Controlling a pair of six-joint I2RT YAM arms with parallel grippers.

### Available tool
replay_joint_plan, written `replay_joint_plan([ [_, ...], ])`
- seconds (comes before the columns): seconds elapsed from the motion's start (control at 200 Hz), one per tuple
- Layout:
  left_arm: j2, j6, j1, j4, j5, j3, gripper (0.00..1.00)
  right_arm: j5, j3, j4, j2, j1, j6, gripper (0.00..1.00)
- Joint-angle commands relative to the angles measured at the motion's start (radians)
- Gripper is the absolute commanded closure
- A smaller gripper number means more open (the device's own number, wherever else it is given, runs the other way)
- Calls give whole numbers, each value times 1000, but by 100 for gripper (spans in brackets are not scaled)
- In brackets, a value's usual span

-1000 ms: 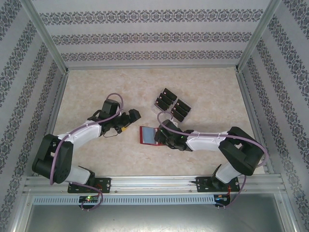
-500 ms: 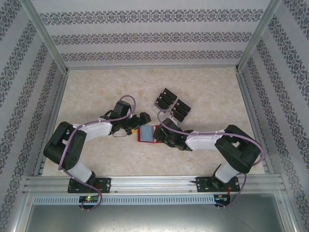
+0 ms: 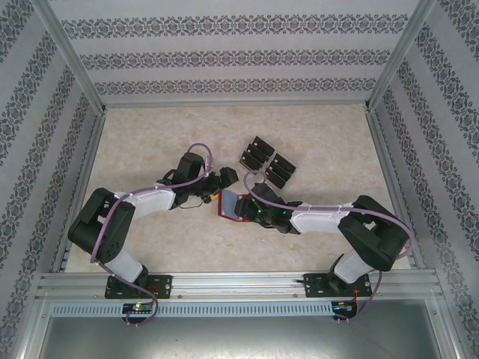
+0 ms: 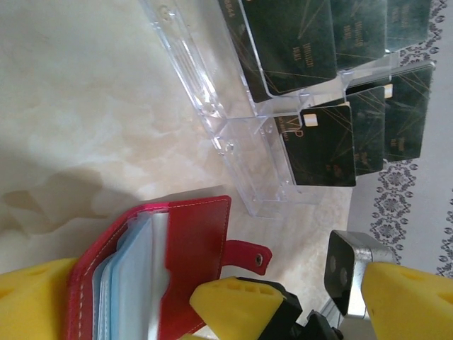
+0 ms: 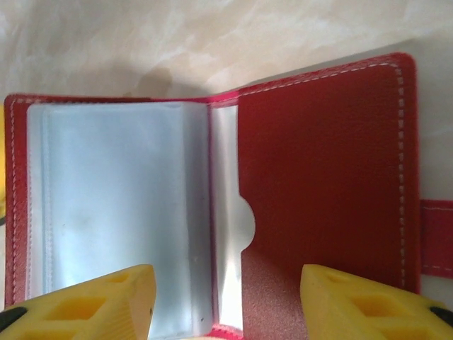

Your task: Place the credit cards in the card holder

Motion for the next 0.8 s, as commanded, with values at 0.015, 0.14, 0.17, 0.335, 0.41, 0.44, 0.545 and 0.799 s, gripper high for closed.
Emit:
replay_joint_plan([
  [0.015, -8, -27, -19, 70, 19, 3, 0, -17, 51, -53, -28, 21, -61, 41],
  [0.14, -11, -26, -20, 66, 15, 5, 0, -17, 78, -58, -24, 40, -68, 39],
  [0.17, -9, -27, -21, 66, 14, 3, 0, -15, 84, -63, -22, 44, -68, 38],
  [0.335, -11, -27, -23, 64, 16, 3, 0, -2, 110, -76, -7, 59, -66, 36],
  [0.41, -11, -26, -25, 64, 16, 5, 0, 4, 122, -81, 7, 59, -62, 35],
  [0.44, -12, -27, -26, 64, 14, 4, 0, 7, 129, -87, 14, 59, -62, 35],
  [0.545, -11, -25, -29, 62, 14, 8, 0, 12, 149, -98, 37, 59, -65, 35],
  [0.799, -12, -22, -33, 59, 14, 10, 0, -2, 181, -113, 83, 59, -77, 35],
])
